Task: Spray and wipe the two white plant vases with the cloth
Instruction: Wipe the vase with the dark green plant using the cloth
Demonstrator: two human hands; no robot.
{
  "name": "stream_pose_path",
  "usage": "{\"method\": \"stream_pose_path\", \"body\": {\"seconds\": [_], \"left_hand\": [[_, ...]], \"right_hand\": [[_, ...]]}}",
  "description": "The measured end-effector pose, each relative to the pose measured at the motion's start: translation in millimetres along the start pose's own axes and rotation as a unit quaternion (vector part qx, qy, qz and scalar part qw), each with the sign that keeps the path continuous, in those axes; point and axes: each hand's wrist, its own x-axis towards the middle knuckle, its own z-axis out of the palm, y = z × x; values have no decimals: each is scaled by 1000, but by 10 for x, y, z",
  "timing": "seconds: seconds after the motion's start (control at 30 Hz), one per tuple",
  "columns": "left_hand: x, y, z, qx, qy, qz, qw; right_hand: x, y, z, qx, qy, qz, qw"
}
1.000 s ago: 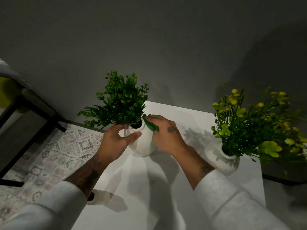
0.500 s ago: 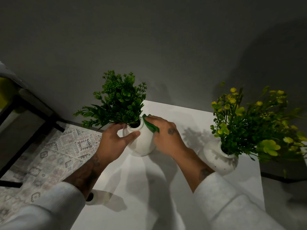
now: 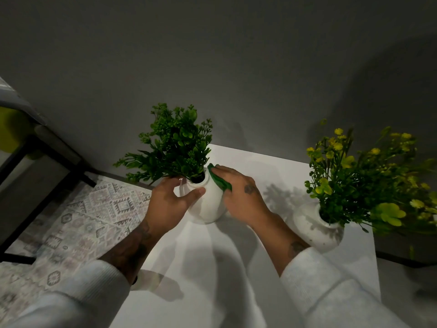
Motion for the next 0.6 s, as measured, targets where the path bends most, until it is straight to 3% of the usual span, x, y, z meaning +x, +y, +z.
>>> {"method": "stream_pose_path", "body": {"seconds": [0.3, 0.6], "left_hand": [[-41, 23, 20, 6, 22, -3, 1000], [-25, 25, 1, 21, 17, -8, 1000]], "right_hand": [[-218, 64, 93, 14, 32, -37, 999], [56, -14, 50, 10, 3, 6, 1000]]}}
